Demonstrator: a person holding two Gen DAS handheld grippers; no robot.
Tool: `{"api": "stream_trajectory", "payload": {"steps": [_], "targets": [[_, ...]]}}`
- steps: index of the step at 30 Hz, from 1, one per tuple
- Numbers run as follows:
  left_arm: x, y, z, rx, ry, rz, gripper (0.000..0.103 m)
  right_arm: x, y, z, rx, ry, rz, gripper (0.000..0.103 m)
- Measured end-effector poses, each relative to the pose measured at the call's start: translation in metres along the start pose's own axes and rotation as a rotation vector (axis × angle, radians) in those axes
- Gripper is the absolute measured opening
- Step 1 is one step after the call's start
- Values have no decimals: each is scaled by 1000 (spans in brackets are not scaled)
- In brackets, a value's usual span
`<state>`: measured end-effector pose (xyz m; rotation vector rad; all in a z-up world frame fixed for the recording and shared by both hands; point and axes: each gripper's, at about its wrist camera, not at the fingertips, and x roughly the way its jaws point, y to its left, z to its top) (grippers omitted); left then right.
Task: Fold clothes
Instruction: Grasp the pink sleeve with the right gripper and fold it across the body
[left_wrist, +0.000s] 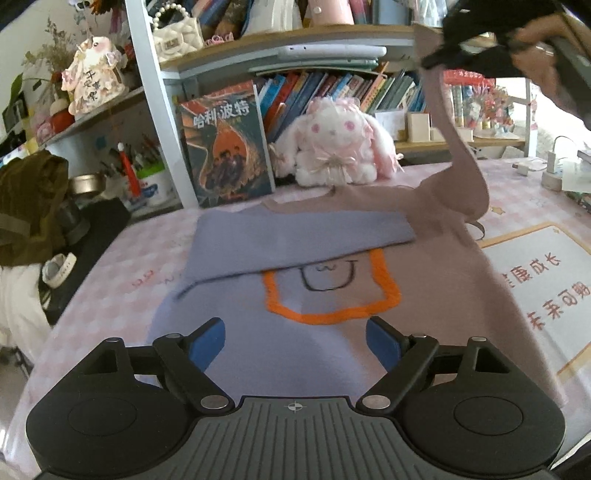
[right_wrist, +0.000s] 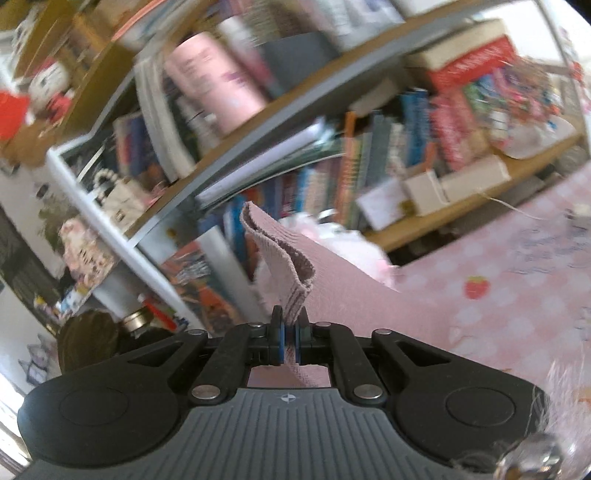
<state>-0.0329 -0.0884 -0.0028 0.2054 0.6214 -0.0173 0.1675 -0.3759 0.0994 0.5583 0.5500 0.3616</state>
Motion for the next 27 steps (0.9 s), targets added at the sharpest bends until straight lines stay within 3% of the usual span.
{"api": "stream_trajectory", "payload": {"steps": [7,15,24,27], "targets": [[-11,45,-11,44,-62,-13,91,48,74,-28,-92,24,-9,5],[-17,93,-27,1,-41,30,91,110,133,-77,-182,89,-41,5],[-15,113,-35,-21,-11,31,91,169,151,-121,-244,181,-134,6],[-14,119,-38,-27,-1,29,91,179,152,-128,-241,219,-119,17]]}}
